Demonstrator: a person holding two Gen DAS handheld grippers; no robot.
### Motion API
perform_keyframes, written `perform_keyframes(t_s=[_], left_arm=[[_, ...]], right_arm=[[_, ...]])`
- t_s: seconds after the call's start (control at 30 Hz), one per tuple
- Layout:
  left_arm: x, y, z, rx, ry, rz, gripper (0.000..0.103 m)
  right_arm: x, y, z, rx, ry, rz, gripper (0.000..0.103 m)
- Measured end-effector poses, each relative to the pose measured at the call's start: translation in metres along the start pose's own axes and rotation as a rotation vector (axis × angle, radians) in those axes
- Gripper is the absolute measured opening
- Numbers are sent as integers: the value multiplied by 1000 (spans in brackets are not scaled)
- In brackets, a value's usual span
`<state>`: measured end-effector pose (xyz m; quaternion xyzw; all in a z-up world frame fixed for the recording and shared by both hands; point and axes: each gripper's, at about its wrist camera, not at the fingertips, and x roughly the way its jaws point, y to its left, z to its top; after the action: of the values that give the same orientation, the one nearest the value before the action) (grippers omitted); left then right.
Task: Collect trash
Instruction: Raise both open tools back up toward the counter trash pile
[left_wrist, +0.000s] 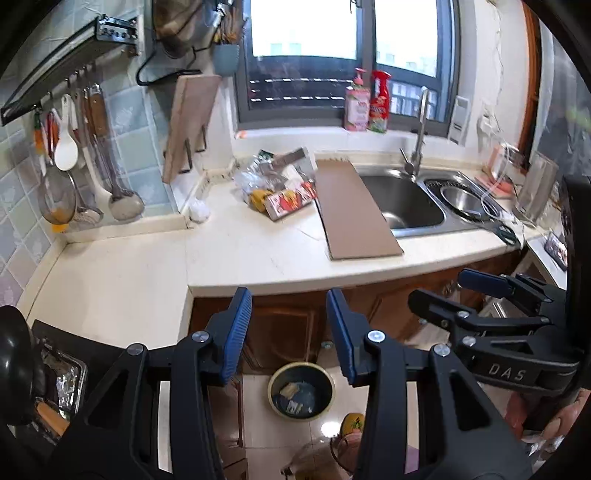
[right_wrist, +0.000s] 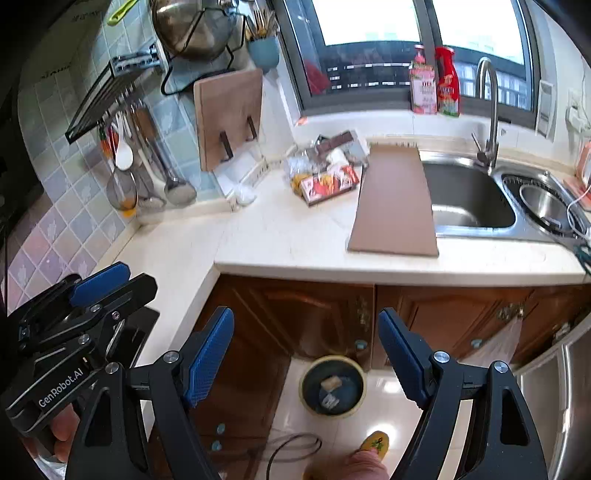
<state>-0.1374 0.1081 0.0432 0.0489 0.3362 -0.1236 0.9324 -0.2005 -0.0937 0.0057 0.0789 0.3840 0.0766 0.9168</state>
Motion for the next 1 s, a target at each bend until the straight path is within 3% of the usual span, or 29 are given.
perform_keyframes(t_s=[0.17, 0.33, 0.67, 0.83, 1.0], left_arm=[[25, 15, 14, -41, -6, 43, 39], [83, 26, 37, -92, 54, 90, 39], [242, 39, 107, -210, 177, 119, 39], [322, 32, 139, -160, 216, 149, 39], [411, 10, 160, -12, 284, 184, 40]], right_arm=[[16, -6, 31, 2, -8, 20, 81], [68, -26, 73, -5, -9, 62, 81], [220, -93, 189, -1, 94, 132, 82], [310, -122, 241, 27, 195, 177, 82], [388, -147, 275, 30, 237, 195, 82]])
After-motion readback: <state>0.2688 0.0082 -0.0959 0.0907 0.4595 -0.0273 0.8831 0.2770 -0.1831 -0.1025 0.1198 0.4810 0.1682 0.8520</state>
